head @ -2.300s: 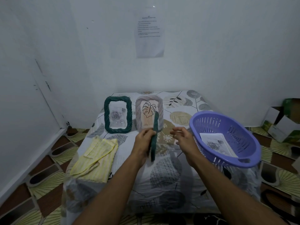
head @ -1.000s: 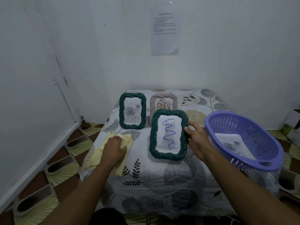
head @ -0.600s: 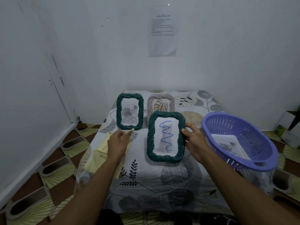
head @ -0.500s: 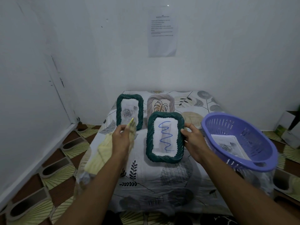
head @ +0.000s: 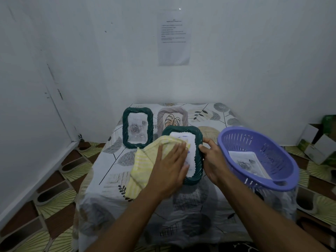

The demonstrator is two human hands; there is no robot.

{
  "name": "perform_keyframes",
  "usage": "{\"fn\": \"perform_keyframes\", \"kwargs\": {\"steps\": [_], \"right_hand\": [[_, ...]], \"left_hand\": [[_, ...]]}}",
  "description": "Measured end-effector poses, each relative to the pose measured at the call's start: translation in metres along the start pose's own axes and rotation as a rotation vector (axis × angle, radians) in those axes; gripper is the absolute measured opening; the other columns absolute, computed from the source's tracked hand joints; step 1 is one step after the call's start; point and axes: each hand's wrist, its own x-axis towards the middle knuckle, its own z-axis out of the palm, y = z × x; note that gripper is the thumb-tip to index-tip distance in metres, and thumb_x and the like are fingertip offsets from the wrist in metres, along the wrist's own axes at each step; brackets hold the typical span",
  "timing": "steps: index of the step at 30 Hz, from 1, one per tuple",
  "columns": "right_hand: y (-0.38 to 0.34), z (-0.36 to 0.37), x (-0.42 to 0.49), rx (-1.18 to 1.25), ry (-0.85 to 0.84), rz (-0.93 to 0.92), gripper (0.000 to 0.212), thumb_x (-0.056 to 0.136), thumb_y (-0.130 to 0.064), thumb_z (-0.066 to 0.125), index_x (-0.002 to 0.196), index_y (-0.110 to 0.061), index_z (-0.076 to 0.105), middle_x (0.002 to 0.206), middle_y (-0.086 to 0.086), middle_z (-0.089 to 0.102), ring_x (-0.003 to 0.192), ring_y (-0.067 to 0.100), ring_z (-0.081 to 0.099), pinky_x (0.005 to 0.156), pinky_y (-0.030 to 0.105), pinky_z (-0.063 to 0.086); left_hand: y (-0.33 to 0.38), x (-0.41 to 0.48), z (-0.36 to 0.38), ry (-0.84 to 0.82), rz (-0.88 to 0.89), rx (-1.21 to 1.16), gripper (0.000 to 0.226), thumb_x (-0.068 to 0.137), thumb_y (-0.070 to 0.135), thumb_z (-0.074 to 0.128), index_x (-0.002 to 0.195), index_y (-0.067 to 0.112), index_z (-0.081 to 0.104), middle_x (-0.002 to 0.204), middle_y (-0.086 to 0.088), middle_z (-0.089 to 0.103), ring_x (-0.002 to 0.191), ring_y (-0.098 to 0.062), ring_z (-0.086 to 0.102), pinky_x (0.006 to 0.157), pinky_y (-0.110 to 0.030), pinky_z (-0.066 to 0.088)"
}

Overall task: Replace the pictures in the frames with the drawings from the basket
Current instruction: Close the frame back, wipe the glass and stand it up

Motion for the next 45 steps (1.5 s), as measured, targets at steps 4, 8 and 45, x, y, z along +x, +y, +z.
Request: {"fn": "perform_keyframes", "kwargs": {"steps": [4, 8, 45], "right_hand": [[-0.01, -0.002, 0.003, -0.073, 0.004, -0.051, 0.018, 0.098, -0.004, 0.043, 0.105, -0.013, 0.058, 0.091, 0.013, 0.072, 0.072, 0.021, 0.069, 0.061, 0.035, 0.056], [-0.004, -0.001, -0.003, -0.105, -0.051, -0.034, 0.021, 0.098, -0.003, 0.044, 0.114, -0.01, 0.055, 0.104, 0.017, 0.07, 0.086, 0.025, 0.069, 0.07, 0.037, 0.057], [-0.018, -0.003, -0.012, -0.079, -0.046, -0.026, 0.022, 0.098, -0.002, 0.044, 0.106, -0.013, 0.061, 0.085, 0.009, 0.074, 0.069, 0.019, 0.07, 0.056, 0.03, 0.055]], "left_hand": [[0.005, -0.027, 0.009, -0.03, 0.011, 0.061, 0.058, 0.102, 0.047, 0.014, 0.15, 0.018, 0.03, 0.159, 0.004, 0.018, 0.147, -0.01, 0.014, 0.117, -0.054, 0.0], [-0.006, 0.003, -0.008, -0.021, -0.091, 0.107, 0.062, 0.099, 0.047, 0.009, 0.153, 0.017, 0.018, 0.161, 0.004, 0.009, 0.148, -0.009, 0.006, 0.117, -0.053, -0.011], [-0.013, 0.005, -0.021, 0.076, 0.015, 0.096, 0.054, 0.1, 0.036, 0.022, 0.148, 0.015, 0.034, 0.156, 0.0, 0.029, 0.144, -0.014, 0.028, 0.117, -0.056, -0.003]]}}
